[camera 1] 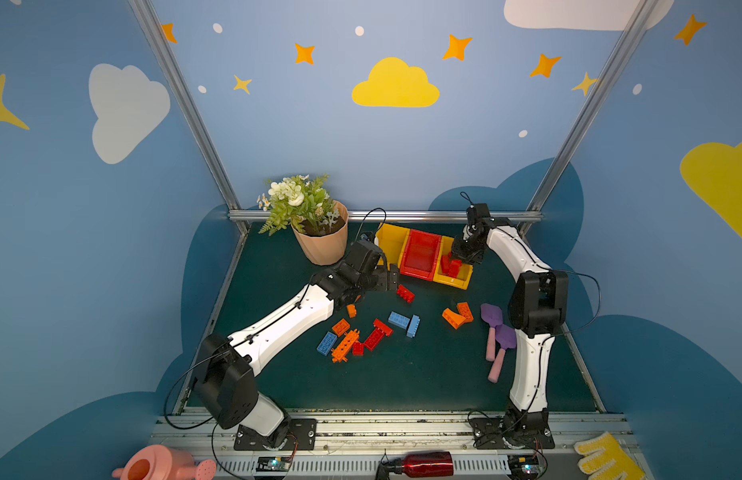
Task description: Sort the legos into containers by color
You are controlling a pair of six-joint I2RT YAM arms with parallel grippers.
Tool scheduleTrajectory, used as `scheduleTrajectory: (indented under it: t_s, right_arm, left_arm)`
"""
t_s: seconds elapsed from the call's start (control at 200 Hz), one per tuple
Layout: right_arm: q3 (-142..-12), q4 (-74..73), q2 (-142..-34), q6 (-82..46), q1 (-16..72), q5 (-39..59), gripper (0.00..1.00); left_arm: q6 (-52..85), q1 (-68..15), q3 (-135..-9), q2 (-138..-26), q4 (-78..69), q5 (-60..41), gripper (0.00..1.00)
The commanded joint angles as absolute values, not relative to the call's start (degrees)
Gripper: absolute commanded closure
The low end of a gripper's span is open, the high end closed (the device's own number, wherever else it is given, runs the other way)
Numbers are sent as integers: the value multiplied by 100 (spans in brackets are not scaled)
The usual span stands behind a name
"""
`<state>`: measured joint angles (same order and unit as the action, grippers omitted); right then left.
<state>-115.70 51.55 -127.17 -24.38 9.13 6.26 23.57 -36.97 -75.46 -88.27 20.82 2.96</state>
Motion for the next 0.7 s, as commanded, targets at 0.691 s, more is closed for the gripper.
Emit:
scheduleTrajectory:
  t_s: [0.691]
  right_arm:
    - [-10802, 5305, -11837, -1817, 2104, 1586, 33]
  left_arm:
    - [2185, -2835, -6617, -7970, 1929, -179, 0]
